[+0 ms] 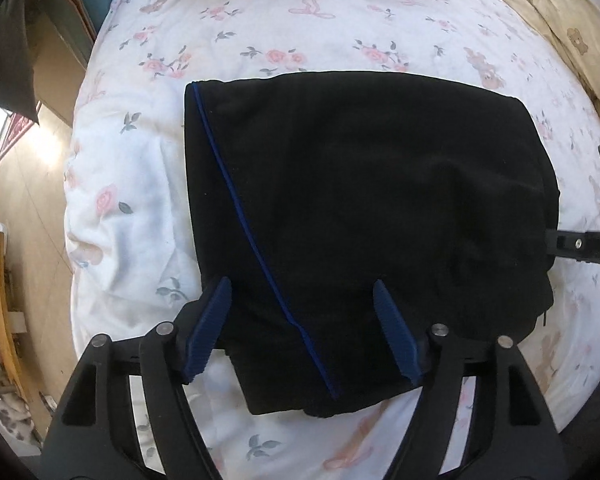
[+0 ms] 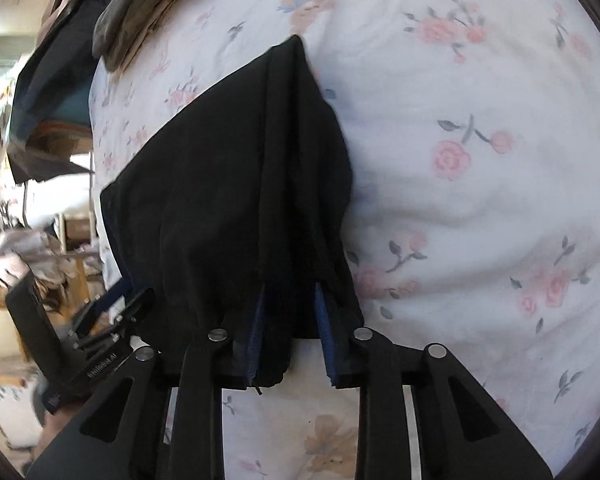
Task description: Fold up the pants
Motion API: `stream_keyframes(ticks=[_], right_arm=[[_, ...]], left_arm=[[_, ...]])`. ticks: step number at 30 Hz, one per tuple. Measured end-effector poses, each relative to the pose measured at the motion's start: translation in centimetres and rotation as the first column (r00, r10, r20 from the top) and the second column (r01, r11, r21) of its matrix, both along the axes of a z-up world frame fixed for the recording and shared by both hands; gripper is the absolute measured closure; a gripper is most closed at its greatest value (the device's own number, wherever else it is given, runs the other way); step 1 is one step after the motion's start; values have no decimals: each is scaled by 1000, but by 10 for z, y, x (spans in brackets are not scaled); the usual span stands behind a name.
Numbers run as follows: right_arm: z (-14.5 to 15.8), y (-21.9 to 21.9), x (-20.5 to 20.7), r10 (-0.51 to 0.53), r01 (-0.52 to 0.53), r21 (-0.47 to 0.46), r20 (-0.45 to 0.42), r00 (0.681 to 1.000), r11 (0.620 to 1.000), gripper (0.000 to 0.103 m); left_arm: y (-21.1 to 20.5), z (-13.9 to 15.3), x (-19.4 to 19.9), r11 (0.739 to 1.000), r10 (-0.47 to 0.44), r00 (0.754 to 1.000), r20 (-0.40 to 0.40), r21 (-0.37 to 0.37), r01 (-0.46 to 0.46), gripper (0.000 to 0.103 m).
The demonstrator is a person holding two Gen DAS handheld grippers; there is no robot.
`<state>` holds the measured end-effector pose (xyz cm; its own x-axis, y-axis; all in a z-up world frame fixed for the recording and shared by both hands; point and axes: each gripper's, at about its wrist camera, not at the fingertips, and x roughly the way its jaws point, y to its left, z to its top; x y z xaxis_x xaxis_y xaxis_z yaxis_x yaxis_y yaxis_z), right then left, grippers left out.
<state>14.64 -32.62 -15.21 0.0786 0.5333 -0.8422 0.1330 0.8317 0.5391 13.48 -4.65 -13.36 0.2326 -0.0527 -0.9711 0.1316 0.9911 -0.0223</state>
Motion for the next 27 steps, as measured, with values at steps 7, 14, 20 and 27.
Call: stream_keyframes(ticks=[7, 14, 20, 27], right_arm=[[9, 4, -7, 57, -53, -54, 72, 996, 997, 103], [12, -15, -16, 24, -18, -88, 68, 997, 996, 103], [34, 0, -20, 95, -56, -260, 141, 985, 964, 97], [63, 29, -18, 152, -118, -127, 303, 941, 985, 97]], left_arm=[[-2, -6, 2, 999, -39, 999, -28, 11, 40, 30], [-6, -8, 0, 998, -57, 998, -14, 29, 58, 29], [-14, 9, -12, 995, -74, 997, 10, 75, 73, 30], [-29, 24, -25, 997, -65, 994, 85, -24, 67, 30]])
